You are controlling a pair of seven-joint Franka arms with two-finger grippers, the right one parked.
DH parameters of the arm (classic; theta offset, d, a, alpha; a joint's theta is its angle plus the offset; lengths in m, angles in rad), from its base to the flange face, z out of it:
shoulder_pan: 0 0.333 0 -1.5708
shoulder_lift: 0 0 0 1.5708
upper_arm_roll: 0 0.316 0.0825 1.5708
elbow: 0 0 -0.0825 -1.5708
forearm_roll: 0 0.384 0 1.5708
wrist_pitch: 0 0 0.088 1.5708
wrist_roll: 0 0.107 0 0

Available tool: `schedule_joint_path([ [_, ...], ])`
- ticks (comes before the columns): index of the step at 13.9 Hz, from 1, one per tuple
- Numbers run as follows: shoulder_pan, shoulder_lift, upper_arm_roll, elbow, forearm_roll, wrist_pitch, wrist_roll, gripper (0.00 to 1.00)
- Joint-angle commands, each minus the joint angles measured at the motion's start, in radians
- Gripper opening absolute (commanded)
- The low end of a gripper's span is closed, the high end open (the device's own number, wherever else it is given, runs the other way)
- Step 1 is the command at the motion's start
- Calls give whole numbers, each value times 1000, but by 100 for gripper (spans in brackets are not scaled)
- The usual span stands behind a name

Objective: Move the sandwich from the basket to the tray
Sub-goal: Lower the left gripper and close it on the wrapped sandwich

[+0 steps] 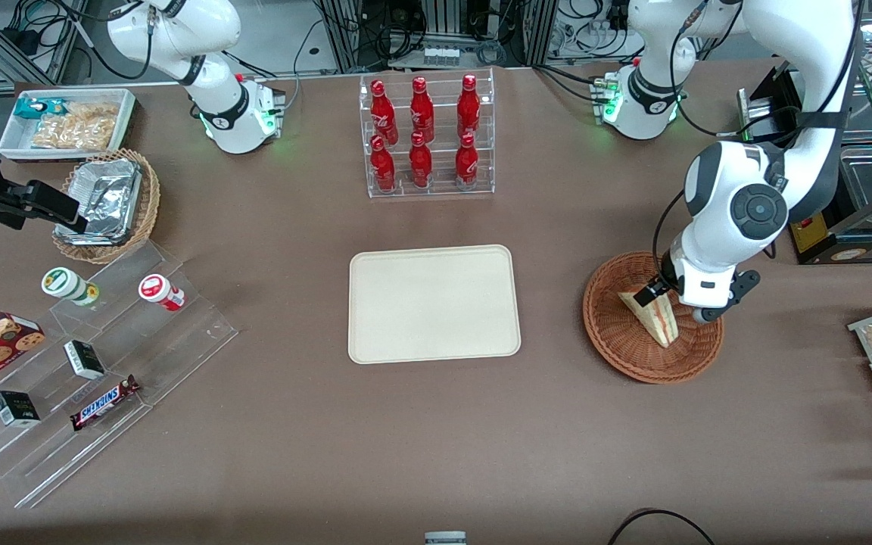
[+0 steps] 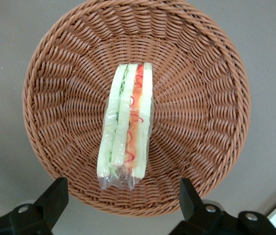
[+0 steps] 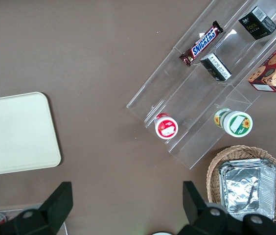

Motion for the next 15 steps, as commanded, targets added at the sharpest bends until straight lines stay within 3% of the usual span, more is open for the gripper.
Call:
schedule_joint_path([
  [1,-2,25,4,0,15,39,-84,100],
  [4,-2,48,6,-9,23,71,-78,100],
  [6,1,68,6,-9,72,71,-78,100],
  [13,6,131,7,-4,78,95,-84,100],
  [14,6,134,7,-4,78,95,-84,97],
  [15,6,132,7,-4,76,92,-85,80],
])
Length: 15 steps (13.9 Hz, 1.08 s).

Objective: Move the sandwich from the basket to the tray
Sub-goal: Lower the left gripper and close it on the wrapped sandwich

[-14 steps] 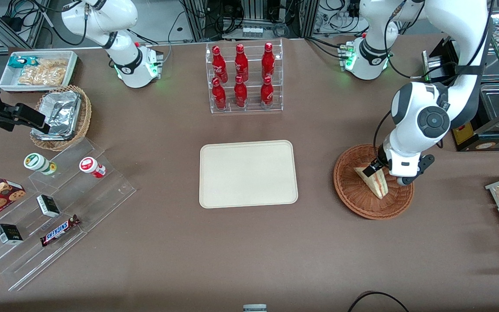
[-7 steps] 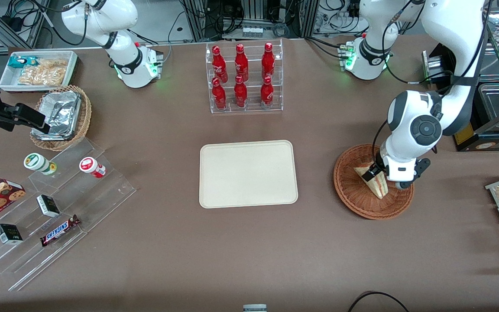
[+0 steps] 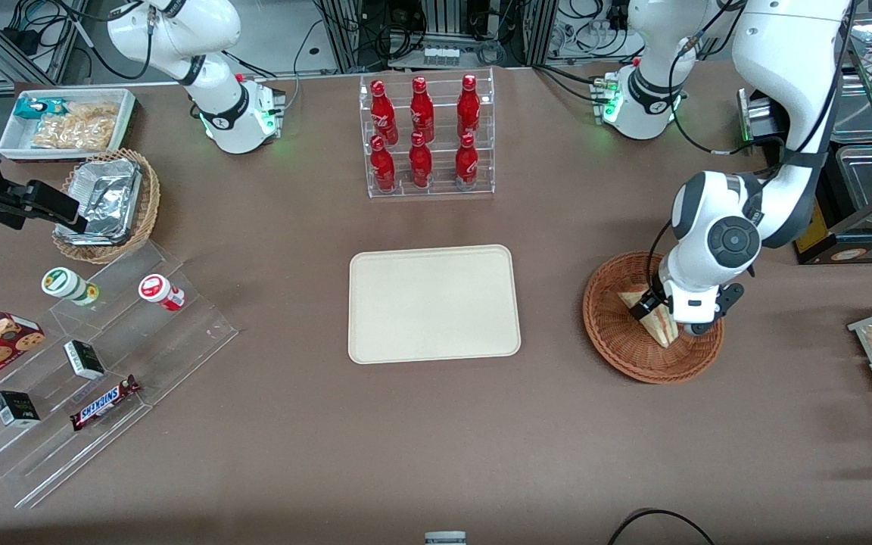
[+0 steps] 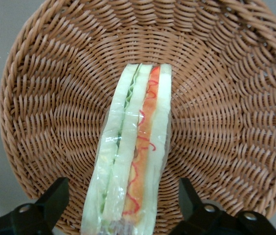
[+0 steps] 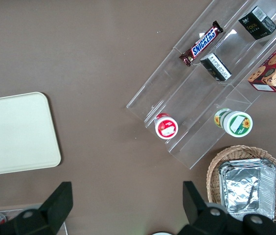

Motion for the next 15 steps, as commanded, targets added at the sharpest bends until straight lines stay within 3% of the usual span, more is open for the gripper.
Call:
schedule_joint_path([
  [1,0,3,0,-3,21,10,-28,58],
  [3,0,0,0,-1,21,6,-25,19],
  [4,2,-5,0,3,20,6,-25,13],
  [8,-3,-28,-1,40,16,-23,-14,12],
  [15,-137,-25,-7,230,18,-385,182,8],
])
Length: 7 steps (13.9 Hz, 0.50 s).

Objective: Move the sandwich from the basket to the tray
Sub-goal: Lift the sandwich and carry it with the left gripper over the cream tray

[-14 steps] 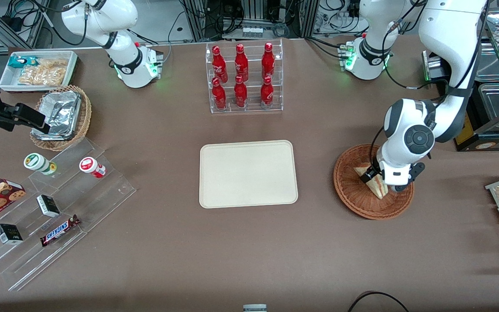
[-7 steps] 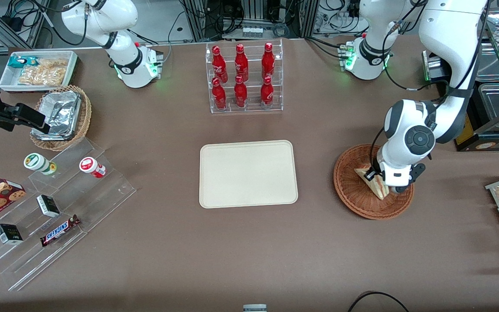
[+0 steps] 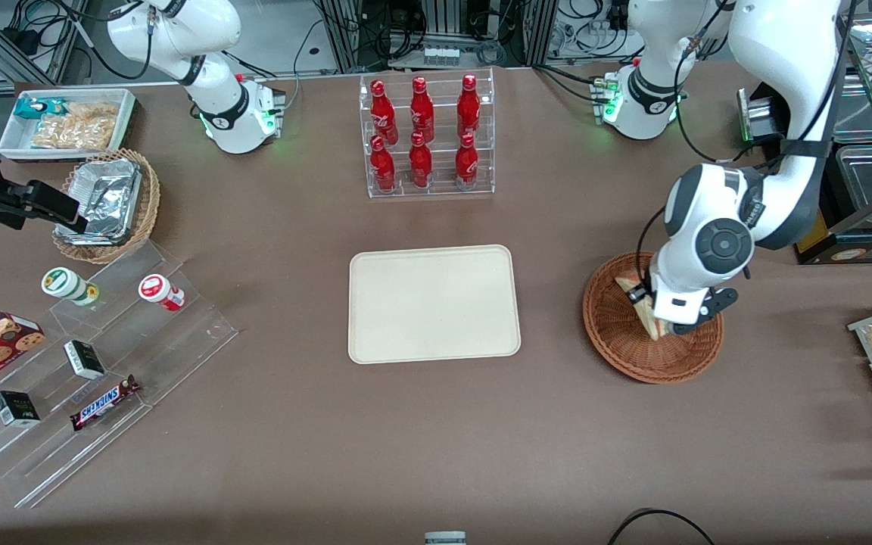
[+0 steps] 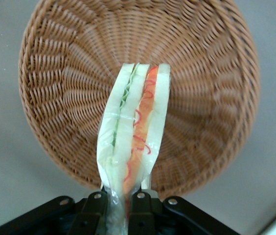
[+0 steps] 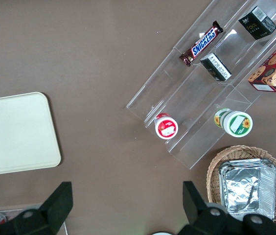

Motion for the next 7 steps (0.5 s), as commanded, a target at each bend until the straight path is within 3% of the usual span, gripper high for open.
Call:
schedule_joint_path([
  [1,-99,26,5,82,14,-76,34,8],
  [5,-212,97,3,166,1,-69,29,7],
  [7,-277,173,-6,255,-40,-74,-3,7],
])
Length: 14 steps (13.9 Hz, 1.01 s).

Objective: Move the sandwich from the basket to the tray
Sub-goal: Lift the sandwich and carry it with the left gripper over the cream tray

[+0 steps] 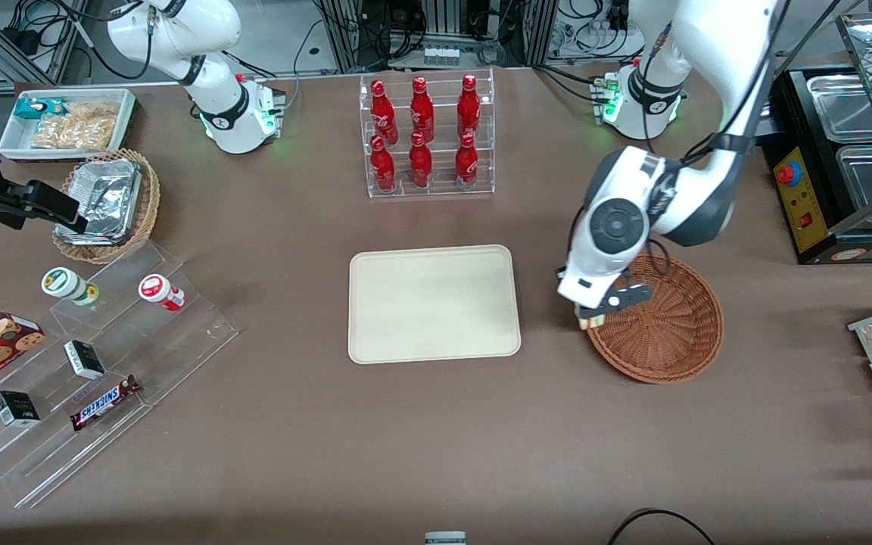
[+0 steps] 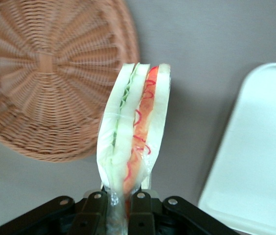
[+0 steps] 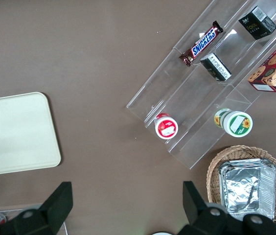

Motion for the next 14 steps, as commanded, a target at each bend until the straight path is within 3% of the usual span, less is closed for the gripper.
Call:
schedule_joint_path([
  [1,-92,125,2,155,-41,-27,-50,7],
  [7,-174,312,-61,400,-107,-16,-144,7],
  [14,-284,429,-63,521,-92,28,-255,7],
])
